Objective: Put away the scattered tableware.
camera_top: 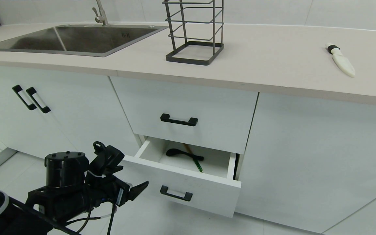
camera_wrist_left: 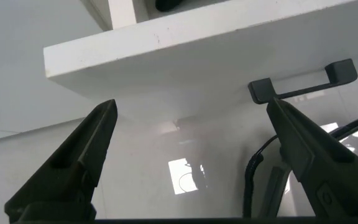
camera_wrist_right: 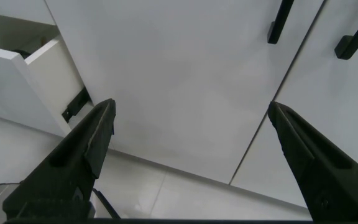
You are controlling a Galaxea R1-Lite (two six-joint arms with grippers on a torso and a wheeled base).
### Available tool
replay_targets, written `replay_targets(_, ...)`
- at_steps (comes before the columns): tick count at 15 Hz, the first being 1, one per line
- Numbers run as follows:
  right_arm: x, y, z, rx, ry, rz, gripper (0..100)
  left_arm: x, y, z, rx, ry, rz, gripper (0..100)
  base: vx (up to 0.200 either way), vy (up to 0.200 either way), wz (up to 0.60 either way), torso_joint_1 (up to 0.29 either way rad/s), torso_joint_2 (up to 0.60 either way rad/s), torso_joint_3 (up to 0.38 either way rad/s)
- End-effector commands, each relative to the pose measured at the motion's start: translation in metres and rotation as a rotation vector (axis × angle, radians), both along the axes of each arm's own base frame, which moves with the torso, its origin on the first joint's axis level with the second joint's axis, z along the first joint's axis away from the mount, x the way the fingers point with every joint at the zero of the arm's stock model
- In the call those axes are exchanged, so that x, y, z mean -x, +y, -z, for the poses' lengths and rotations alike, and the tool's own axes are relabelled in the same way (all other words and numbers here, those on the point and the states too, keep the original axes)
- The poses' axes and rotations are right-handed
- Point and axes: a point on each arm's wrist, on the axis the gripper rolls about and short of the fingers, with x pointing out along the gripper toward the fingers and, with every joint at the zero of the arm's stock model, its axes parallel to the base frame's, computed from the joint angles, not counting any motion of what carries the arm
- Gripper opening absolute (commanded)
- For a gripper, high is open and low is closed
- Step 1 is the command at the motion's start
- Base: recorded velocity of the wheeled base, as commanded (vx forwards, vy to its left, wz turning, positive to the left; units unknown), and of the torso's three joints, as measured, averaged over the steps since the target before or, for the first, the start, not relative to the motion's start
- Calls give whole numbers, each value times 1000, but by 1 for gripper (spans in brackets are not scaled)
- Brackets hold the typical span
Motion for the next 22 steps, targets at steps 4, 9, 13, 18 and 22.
replay_targets(4, 0, 0, 0, 0, 1, -1, 100, -13, -3, -1, 12, -21, 15, 100, 0, 0, 0, 0, 0, 0)
replay_targets(9, 0, 0, 0, 0, 1, -1, 100, -28, -6, -5, 25, -51, 10, 100, 0, 0, 0, 0, 0, 0)
replay_targets(13, 0, 0, 0, 0, 1, 1, 100, -45, -9, -7, 36, -79, 9, 100, 0, 0, 0, 0, 0, 0)
replay_targets(18, 0, 0, 0, 0, 1, -1, 100, -70, -14, 0, 63, -135, 4, 100, 0, 0, 0, 0, 0, 0)
replay_targets(22, 0, 0, 0, 0, 1, -1, 100, -85, -17, -1, 72, -162, 1, 100, 0, 0, 0, 0, 0, 0)
